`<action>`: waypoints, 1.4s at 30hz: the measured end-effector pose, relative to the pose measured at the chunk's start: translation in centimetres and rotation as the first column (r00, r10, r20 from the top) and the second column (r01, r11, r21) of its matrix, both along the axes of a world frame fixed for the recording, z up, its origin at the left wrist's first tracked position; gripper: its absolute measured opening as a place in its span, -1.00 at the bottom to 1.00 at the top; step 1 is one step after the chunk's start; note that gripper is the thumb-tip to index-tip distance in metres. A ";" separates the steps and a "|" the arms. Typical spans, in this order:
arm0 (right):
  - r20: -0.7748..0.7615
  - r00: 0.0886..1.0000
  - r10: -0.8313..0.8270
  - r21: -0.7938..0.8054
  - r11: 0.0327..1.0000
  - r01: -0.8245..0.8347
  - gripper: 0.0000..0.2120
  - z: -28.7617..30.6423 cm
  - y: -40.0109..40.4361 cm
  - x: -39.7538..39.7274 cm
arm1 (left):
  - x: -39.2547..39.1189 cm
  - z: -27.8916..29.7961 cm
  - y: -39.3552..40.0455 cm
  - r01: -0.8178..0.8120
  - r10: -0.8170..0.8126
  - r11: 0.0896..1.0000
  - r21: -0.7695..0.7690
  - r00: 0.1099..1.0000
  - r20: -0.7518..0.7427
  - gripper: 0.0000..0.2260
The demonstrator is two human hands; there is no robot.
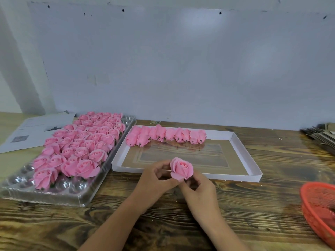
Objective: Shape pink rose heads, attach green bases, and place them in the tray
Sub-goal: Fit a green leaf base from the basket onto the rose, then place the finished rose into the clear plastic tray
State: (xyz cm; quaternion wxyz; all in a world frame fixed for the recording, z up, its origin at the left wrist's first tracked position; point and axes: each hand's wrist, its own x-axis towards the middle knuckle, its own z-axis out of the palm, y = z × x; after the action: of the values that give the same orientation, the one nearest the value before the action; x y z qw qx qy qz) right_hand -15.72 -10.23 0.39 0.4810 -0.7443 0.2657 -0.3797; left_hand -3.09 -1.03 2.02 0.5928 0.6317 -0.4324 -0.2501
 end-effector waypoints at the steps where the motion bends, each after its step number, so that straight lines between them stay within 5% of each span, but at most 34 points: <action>1: -0.008 1.000 -0.004 0.004 1.000 0.004 -0.91 0.0 0.0 0.0 | 0.0 0.0 0.0 0.019 -0.019 1.000 -0.009 1.000 -0.012 -0.62; 6: -0.047 0.999 -0.009 -0.015 1.000 0.009 -0.66 0.1 0.1 -0.3 | -0.2 -0.1 0.2 0.081 -0.081 0.997 0.021 0.996 0.031 -0.68; 10: -0.035 0.999 -0.012 -0.047 0.999 0.010 -0.71 0.1 0.3 -0.2 | 0.0 -0.5 0.1 0.054 -0.054 0.999 0.003 0.998 0.025 -0.73; 18: -0.107 0.994 -0.018 -0.130 0.992 0.004 -0.50 -0.1 0.3 -0.2 | -0.1 -1.1 -0.2 -0.028 0.023 0.999 0.036 0.993 0.117 -0.74; 26: -0.164 0.985 0.044 -0.015 0.999 -0.047 -0.54 -0.1 0.3 0.1 | 0.9 0.5 1.9 -0.170 0.137 0.981 0.093 0.947 0.291 -0.75; 35: -0.168 0.986 -0.020 -0.041 0.999 0.013 -0.63 -0.2 -0.1 -0.5 | 7.0 3.7 12.8 -0.403 0.295 0.899 0.169 0.845 0.446 -0.74; 39: -0.162 0.987 -0.022 -0.028 0.999 0.018 -0.59 -0.2 -0.1 -0.4 | 14.1 0.7 19.5 -0.536 0.417 0.810 0.240 0.813 0.406 -0.41; 42: -0.158 0.987 -0.026 -0.023 0.999 0.023 -0.58 -0.4 0.0 -0.4 | 19.3 -2.8 23.0 -0.570 0.448 0.784 0.248 0.794 0.411 -0.36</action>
State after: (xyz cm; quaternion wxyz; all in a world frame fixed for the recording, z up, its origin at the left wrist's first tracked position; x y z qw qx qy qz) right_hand -16.10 -10.27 0.03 0.4456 -0.7739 0.3079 -0.3282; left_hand 16.21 21.97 -0.73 0.4317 0.8555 -0.2827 -0.0434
